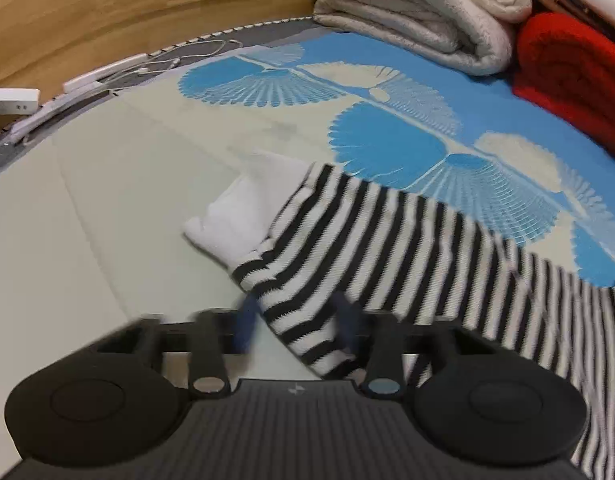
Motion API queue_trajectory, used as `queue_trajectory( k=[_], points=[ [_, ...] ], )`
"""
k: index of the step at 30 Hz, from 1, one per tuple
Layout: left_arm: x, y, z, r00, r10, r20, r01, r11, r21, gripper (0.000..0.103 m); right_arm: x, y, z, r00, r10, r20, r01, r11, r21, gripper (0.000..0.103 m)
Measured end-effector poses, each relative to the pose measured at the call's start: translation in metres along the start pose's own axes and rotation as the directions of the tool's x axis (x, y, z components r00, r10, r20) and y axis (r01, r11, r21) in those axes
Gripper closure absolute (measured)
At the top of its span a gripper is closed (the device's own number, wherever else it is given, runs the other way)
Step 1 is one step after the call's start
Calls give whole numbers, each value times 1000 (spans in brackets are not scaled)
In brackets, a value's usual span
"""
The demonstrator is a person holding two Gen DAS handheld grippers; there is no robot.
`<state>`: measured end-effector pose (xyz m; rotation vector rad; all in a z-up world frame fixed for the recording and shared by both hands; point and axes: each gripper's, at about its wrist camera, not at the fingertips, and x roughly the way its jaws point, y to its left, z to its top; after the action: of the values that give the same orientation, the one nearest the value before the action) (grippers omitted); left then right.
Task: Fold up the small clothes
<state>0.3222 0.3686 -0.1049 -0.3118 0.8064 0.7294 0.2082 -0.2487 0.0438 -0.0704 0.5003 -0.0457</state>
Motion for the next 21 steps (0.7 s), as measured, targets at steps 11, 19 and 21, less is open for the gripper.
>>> queue_trajectory(
  k=[11,19,21],
  points=[
    [-55,-43,28,994,-39,102,36,999,41,97,41,21,24,992,89,-94,-88,996,17,63],
    [-147,-141,32,953,-256,162,236,963,133,98,109,49,40,973,194,-128,-190,981,47,64],
    [-176,-180,23,923,-352,156,323,928,184,98,127,41,40,964,174,-201,-154,982,111,70]
  ],
)
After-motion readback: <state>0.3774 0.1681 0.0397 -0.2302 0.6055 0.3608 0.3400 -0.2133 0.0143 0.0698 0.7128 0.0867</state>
